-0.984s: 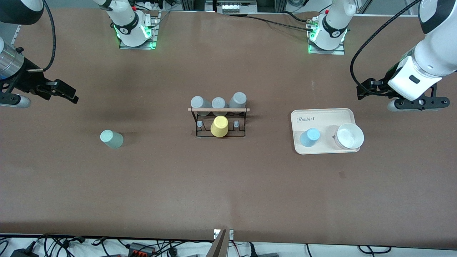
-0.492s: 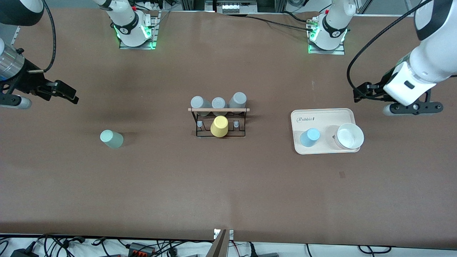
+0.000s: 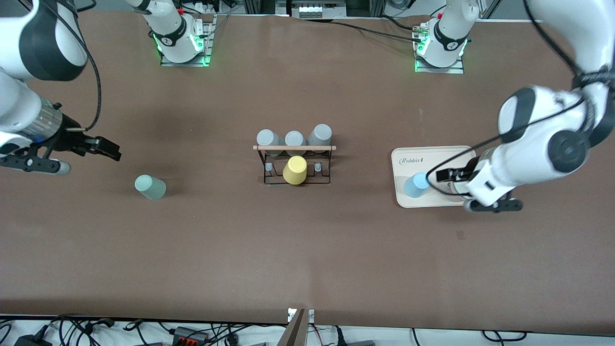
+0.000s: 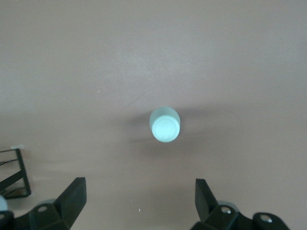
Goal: Hang scattered cups on rack with three cups
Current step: 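Reach both grippers to the blue cup and the teal cup, then grasp the blue cup and the teal cup with both grippers, then carry the blue cup to the rack with the left gripper, then hang the blue cup on a rack peg and open the left gripper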
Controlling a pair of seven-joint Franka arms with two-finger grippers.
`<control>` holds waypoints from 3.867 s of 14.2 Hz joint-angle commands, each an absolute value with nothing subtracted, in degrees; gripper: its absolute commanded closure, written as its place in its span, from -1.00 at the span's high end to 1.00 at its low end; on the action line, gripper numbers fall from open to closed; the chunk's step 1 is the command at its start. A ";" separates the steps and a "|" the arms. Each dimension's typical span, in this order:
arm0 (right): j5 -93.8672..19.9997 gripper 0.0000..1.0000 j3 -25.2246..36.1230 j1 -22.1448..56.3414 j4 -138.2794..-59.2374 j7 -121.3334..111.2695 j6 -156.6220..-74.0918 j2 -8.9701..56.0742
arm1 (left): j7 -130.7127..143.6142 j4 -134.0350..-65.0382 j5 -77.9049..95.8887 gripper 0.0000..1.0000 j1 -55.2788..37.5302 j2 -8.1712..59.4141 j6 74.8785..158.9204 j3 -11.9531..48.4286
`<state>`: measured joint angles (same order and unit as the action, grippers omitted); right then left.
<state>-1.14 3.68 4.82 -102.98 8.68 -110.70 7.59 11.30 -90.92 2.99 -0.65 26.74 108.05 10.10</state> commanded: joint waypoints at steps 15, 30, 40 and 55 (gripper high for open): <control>-0.35 1.00 3.34 1.76 -113.63 -3.78 -135.95 23.03 | 11.87 -110.91 3.43 1.00 -1.32 27.60 130.78 10.46; -0.53 -0.05 2.90 2.37 -115.76 -3.78 -139.22 23.47 | 17.28 -93.82 4.66 -0.98 -2.98 26.54 119.74 18.01; -1.49 -0.13 2.55 8.86 -91.78 -1.24 -108.92 22.32 | 55.89 -77.08 10.30 -0.99 -20.12 35.15 116.17 17.94; -5.80 -0.13 2.64 32.33 -78.84 38.21 -105.55 27.68 | 57.67 -76.73 1.32 0.92 -15.33 36.31 112.52 18.45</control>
<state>-5.44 2.00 29.82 -82.22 33.86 -105.47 24.69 57.98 -78.08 2.40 -20.92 38.70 116.78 17.80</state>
